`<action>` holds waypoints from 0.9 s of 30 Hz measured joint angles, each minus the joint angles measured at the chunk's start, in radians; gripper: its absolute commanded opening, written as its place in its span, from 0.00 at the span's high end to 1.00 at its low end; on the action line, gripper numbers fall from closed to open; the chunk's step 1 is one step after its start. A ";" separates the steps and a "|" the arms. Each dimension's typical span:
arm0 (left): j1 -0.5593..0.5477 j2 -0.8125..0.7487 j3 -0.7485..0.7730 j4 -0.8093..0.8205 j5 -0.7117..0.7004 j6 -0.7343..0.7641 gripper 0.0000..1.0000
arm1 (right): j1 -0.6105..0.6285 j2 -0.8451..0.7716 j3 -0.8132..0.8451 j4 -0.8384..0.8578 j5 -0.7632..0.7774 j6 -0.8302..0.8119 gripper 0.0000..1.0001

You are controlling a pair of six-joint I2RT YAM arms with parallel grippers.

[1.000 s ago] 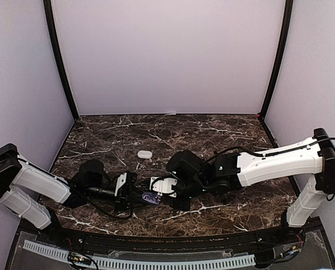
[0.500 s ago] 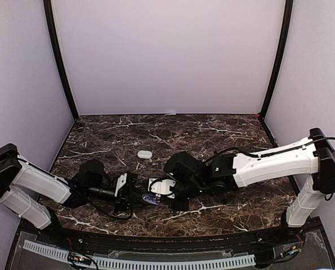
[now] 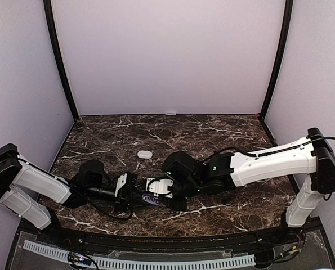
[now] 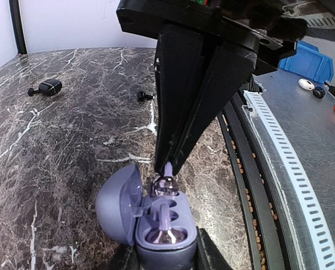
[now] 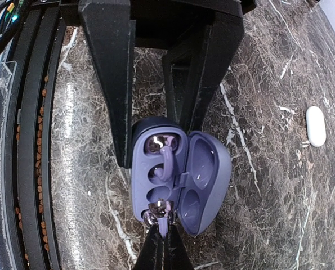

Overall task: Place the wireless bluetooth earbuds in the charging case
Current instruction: Insert the right earbud into the right side groove of the charging case.

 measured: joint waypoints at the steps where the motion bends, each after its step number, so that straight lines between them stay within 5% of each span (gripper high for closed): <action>1: 0.000 0.000 0.000 0.000 0.002 0.000 0.96 | 0.000 0.000 0.002 0.000 -0.003 0.000 1.00; 27: -0.011 0.000 0.000 0.003 0.018 0.010 0.96 | 0.000 -0.058 -0.039 0.070 -0.016 0.043 0.82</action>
